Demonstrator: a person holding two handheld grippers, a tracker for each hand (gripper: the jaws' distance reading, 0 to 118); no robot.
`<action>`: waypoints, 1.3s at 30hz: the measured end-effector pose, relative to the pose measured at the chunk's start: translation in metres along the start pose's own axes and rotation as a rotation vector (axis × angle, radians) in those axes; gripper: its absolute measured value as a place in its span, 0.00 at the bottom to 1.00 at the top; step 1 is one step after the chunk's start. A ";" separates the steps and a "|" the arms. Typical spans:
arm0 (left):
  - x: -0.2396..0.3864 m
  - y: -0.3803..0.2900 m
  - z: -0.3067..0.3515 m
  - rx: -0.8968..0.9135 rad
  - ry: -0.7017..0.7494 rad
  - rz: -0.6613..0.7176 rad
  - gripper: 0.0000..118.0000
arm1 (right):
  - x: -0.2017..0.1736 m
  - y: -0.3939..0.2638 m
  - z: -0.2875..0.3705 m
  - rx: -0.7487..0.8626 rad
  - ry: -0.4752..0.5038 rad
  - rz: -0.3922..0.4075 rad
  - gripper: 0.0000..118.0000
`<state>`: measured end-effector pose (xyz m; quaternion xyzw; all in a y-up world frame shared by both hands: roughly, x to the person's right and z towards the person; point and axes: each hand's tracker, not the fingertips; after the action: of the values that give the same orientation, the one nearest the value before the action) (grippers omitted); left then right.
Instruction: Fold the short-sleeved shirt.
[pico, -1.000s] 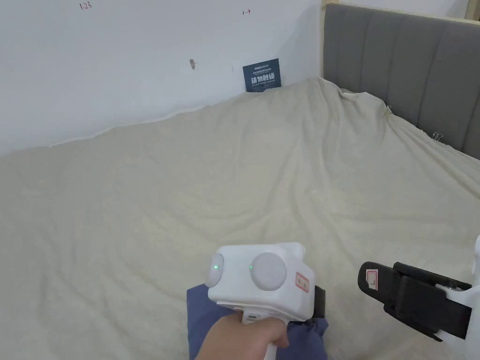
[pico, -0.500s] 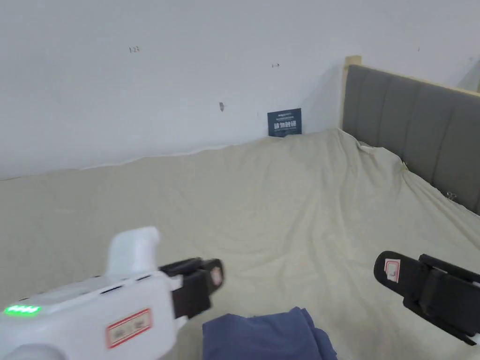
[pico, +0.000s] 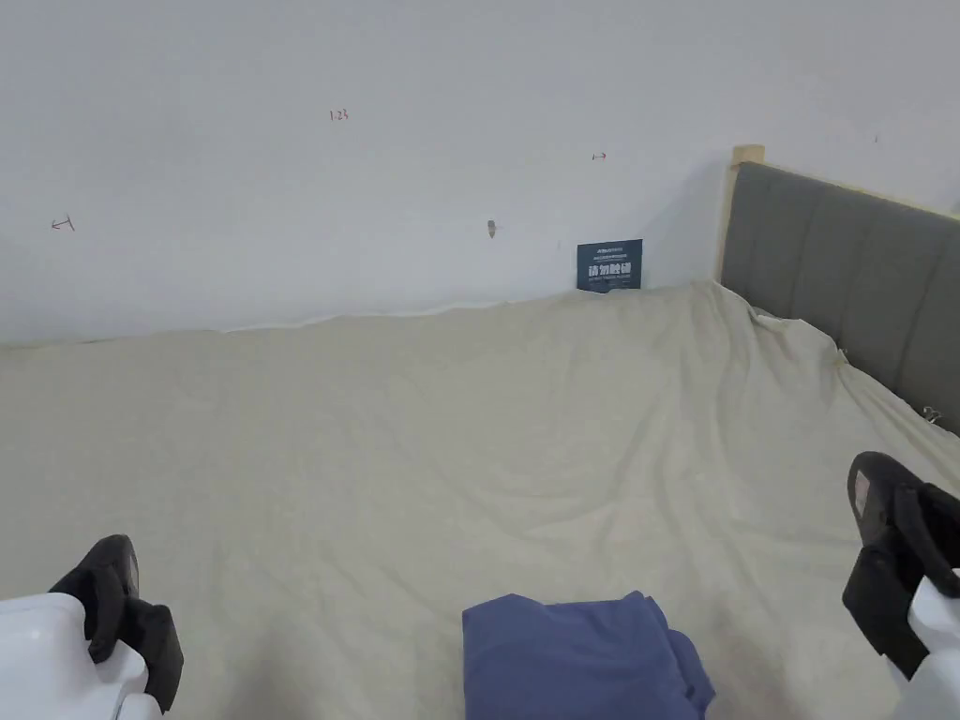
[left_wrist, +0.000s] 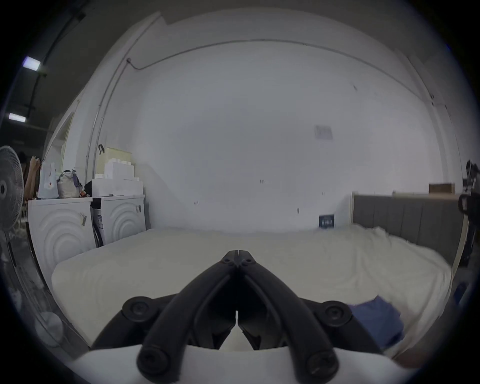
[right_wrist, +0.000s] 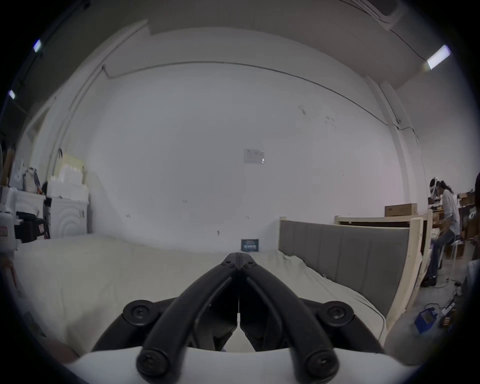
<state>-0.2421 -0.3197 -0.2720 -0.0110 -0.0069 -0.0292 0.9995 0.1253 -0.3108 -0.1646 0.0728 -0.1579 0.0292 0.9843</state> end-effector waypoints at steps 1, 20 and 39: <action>0.001 -0.002 0.001 0.009 -0.004 0.010 0.00 | 0.002 -0.002 0.002 0.002 0.002 -0.012 0.00; 0.004 0.004 0.005 -0.010 -0.029 -0.043 0.00 | 0.021 0.024 -0.009 0.064 -0.048 -0.072 0.01; 0.009 -0.027 -0.032 -0.210 -0.117 -0.025 0.00 | -0.013 -0.156 -0.209 -1.356 0.437 -0.338 0.01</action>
<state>-0.2341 -0.3478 -0.3037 -0.1173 -0.0622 -0.0413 0.9903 0.1891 -0.4331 -0.3860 -0.5367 0.0720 -0.2136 0.8131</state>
